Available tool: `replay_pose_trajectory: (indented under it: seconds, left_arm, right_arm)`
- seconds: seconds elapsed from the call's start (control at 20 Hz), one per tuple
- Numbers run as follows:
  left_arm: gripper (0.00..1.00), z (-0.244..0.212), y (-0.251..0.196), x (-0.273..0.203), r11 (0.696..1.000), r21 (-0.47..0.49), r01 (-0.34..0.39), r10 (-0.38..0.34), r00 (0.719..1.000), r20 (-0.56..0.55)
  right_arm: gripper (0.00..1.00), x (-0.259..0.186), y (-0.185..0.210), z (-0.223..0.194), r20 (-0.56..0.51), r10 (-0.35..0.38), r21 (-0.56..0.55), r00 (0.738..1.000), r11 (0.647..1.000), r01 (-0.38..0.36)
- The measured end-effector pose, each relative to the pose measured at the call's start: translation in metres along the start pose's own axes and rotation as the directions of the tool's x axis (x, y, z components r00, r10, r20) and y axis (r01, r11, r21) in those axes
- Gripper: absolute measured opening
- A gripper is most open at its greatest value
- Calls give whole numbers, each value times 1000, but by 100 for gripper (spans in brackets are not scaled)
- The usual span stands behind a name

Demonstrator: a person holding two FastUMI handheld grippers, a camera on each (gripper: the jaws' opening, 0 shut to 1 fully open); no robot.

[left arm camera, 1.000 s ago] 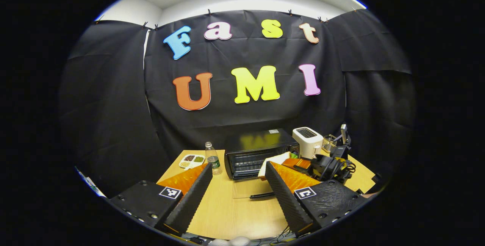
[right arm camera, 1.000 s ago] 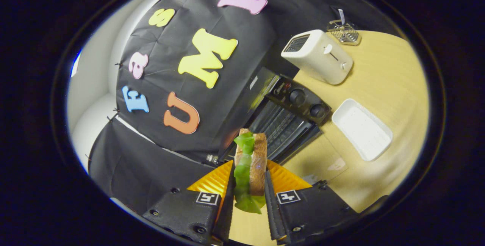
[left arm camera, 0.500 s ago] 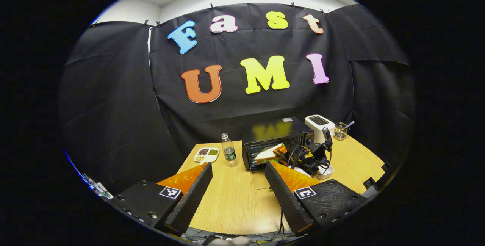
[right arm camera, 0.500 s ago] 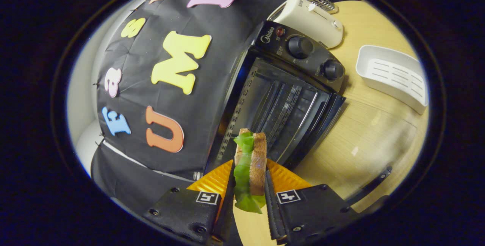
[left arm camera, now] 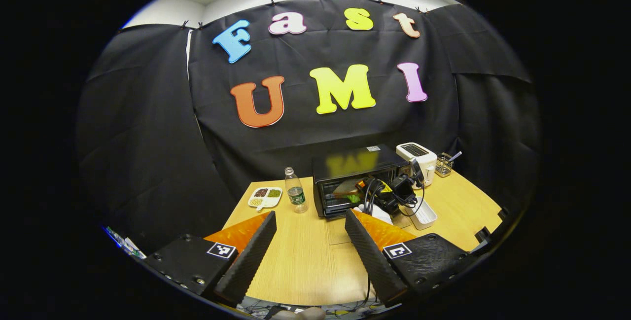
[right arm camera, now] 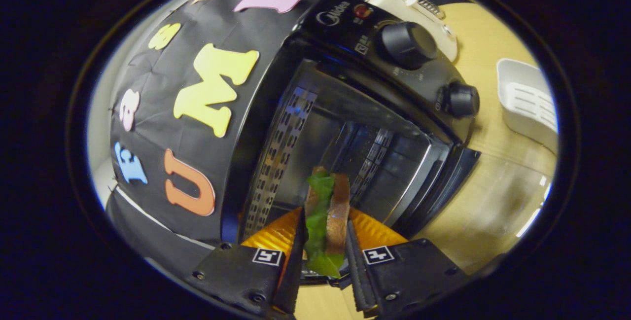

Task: Open the electric oven with the left hand, put the food in, and close the electric oven.

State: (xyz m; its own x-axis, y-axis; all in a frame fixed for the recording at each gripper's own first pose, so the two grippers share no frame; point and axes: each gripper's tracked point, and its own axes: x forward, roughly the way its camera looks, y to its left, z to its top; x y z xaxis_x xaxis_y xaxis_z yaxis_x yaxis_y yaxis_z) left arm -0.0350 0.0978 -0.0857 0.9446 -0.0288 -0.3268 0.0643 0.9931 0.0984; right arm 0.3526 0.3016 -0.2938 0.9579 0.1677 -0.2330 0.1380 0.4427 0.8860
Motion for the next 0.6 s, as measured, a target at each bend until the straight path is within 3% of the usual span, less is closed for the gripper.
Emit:
replay_pose_trajectory:
  seconds: [0.05, 0.15, 0.2, 0.3, 0.45, 0.5, 0.6]
  left_arm:
    - [93, -1, -2, 2, 1000, -13, 6, -6, 1000, -3]
    - [93, -5, -7, 7, 999, -28, 17, -17, 1000, -16]
    - [93, -4, -7, 8, 999, -30, 18, -19, 1000, -15]
    - [93, -5, -9, 11, 999, -36, 23, -24, 1000, -17]
    - [93, -4, -15, 16, 999, -26, 27, -27, 1000, -6]
    - [93, -4, -16, 18, 999, -25, 28, -28, 1000, 1]
    - [93, -3, -18, 24, 999, -29, 26, -26, 999, 23]
  right_arm:
    - [38, 1, -7, 0, 4, -36, -75, 999, 997, 36]
    - [48, -6, -15, 11, 15, -74, -197, 997, 977, 76]
    - [76, -10, -21, 16, 22, -102, -249, 995, 963, 104]
    - [100, -17, -28, 29, 43, -135, -347, 990, 927, 142]
    - [100, -36, -29, 46, 46, -131, -404, 990, 904, 139]
    - [88, -45, -31, 49, 37, -143, -429, 989, 892, 145]
    - [89, -69, -33, 55, 20, -143, -492, 989, 860, 135]
